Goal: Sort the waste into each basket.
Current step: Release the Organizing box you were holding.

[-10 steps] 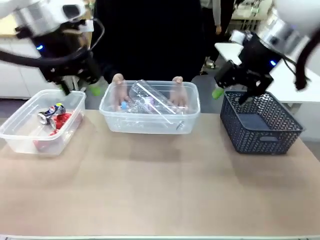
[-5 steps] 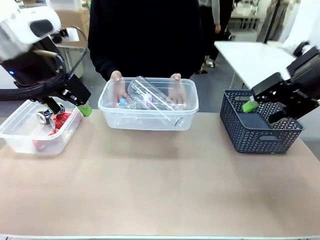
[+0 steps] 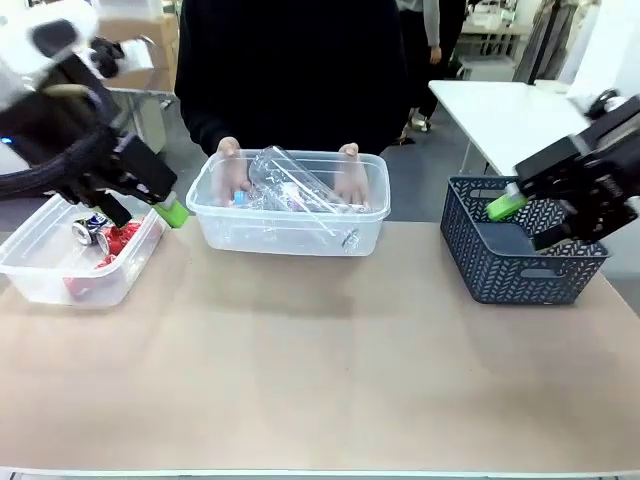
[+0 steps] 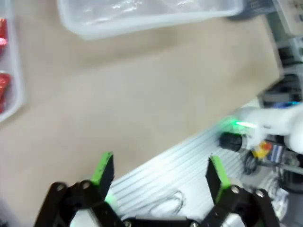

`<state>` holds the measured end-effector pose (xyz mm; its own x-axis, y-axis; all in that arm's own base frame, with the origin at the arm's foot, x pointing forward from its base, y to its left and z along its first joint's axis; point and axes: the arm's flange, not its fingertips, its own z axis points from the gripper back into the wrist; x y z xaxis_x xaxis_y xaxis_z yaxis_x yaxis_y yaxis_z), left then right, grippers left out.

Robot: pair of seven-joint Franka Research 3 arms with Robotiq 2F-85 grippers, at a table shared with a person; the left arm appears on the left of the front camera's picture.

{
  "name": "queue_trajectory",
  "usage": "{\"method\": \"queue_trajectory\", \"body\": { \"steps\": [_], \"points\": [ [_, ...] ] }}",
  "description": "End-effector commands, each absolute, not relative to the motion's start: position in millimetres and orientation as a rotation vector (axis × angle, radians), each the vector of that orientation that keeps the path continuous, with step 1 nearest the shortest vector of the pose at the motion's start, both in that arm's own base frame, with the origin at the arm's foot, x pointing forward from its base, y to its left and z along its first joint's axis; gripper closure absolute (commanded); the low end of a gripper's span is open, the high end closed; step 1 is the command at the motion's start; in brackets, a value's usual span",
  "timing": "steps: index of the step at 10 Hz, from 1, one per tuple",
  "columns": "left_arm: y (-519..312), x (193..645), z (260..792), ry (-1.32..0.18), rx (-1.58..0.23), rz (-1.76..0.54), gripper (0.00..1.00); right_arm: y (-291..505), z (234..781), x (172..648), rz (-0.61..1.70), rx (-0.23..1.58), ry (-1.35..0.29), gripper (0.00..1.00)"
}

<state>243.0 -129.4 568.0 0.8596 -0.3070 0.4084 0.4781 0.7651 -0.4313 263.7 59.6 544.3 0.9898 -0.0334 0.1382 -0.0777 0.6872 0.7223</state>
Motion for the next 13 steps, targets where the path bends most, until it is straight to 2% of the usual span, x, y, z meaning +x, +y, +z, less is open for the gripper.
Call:
{"method": "queue_trajectory", "body": {
  "steps": [1, 2, 3, 5, 6, 7, 13],
  "points": [
    [-61.6, 211.4, 545.8, -0.43, -1.052, -0.361, 0.0, -16.9, 548.0, 264.7, -0.243, 1.423, 0.059, 0.0],
    [-38.4, 206.5, 537.1, -0.514, -1.221, -0.289, 0.0, -45.0, 540.4, 263.0, -0.286, 1.6, 0.054, 0.0],
    [-20.4, 203.9, 529.1, -0.546, -1.33, -0.213, 0.0, -68.2, 533.6, 260.4, -0.355, 1.681, 0.039, 0.0],
    [6.5, 201.4, 515.2, -0.542, -1.445, -0.064, 0.0, -108.3, 517.8, 254.8, -0.502, 1.733, -0.008, 0.0],
    [8.7, 205.1, 510.8, -0.505, -1.403, -0.002, 0.0, -114.0, 512.8, 254.8, -0.566, 1.711, -0.048, 0.0],
    [37.8, 240.6, 607.2, -0.531, -1.34, -0.132, 0.0, -111.7, 523.3, 248.0, -0.318, 1.577, 0.005, 0.0],
    [37.8, 240.6, 607.2, -0.531, -1.34, -0.132, 0.0, -111.7, 523.3, 248.0, -0.318, 1.577, 0.005, 0.0]
  ]
}}
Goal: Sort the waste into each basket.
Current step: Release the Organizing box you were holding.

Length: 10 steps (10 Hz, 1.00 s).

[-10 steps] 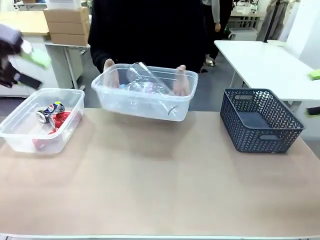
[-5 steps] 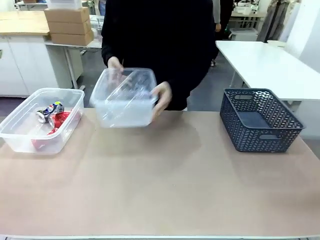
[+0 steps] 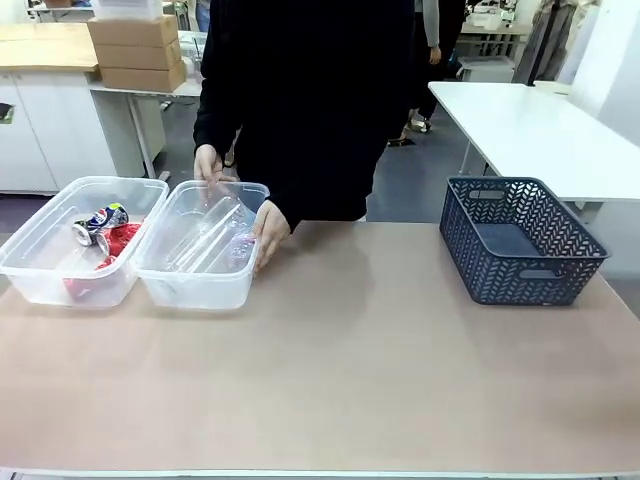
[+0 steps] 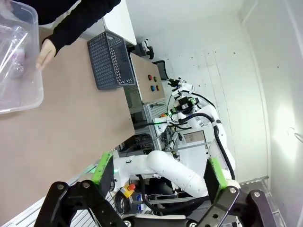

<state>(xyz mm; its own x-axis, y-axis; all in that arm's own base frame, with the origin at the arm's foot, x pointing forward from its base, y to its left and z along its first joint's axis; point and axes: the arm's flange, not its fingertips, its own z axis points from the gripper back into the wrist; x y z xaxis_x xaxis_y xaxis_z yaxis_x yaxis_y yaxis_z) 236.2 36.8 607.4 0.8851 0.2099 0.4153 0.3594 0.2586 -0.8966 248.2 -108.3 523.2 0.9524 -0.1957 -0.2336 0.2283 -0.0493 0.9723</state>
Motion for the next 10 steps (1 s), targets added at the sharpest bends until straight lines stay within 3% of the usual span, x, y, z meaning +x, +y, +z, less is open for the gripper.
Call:
{"method": "queue_trajectory", "body": {
  "steps": [1, 10],
  "points": [
    [37.8, 240.6, 607.2, -0.531, -1.34, -0.132, 0.0, -111.7, 523.3, 248.0, -0.318, 1.577, 0.005, 0.0],
    [37.8, 240.6, 607.2, -0.531, -1.34, -0.132, 0.0, -111.7, 523.3, 248.0, -0.318, 1.577, 0.005, 0.0]
  ]
}}
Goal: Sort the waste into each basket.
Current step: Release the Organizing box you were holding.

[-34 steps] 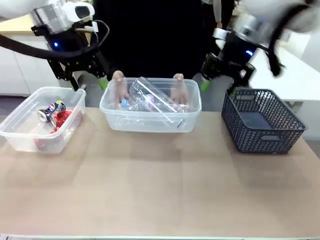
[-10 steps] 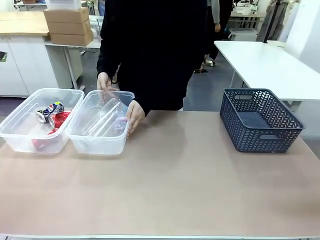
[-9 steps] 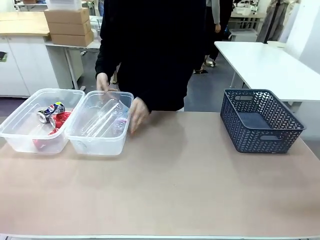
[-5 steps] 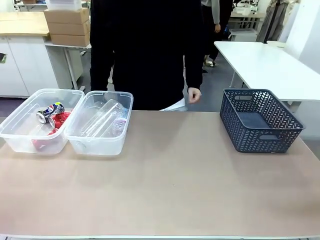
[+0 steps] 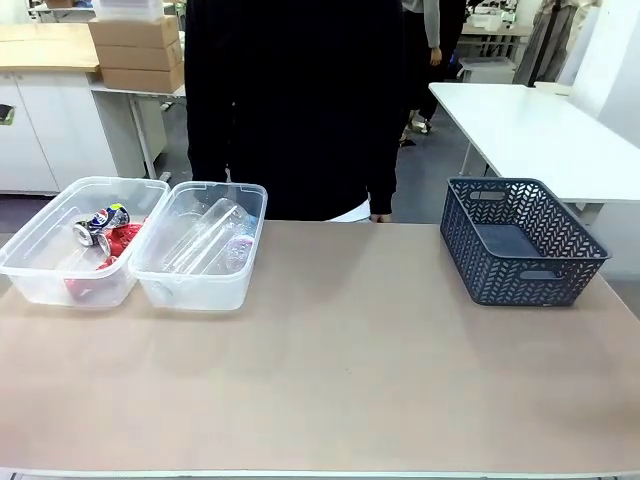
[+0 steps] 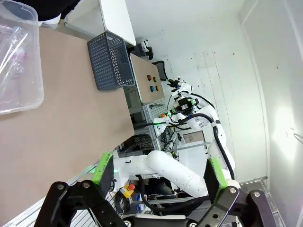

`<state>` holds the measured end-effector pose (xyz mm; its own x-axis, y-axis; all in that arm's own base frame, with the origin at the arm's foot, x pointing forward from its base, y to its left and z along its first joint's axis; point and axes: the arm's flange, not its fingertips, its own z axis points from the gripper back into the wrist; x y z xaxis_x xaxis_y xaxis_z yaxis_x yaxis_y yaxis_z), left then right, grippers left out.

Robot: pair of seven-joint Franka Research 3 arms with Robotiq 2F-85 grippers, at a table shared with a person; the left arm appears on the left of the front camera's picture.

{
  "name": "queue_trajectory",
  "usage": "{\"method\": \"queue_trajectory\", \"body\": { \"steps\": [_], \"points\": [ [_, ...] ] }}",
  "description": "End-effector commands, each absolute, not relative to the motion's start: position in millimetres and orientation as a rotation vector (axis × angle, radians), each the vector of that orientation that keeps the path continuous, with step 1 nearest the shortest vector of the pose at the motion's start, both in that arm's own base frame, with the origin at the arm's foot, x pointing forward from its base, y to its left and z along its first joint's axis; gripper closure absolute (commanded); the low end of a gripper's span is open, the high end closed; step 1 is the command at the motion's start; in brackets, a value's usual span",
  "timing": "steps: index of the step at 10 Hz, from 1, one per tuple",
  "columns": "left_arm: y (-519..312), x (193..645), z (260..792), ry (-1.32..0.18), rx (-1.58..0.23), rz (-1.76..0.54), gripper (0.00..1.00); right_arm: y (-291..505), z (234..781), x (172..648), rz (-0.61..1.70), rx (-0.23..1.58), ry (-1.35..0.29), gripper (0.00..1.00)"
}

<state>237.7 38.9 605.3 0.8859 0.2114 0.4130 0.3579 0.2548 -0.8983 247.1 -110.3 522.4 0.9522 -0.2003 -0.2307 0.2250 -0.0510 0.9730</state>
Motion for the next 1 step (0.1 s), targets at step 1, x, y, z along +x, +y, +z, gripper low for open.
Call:
{"method": "queue_trajectory", "body": {
  "steps": [1],
  "points": [
    [37.8, 240.6, 607.2, -0.531, -1.34, -0.132, 0.0, -111.7, 523.3, 248.0, -0.318, 1.577, 0.005, 0.0]
  ]
}}
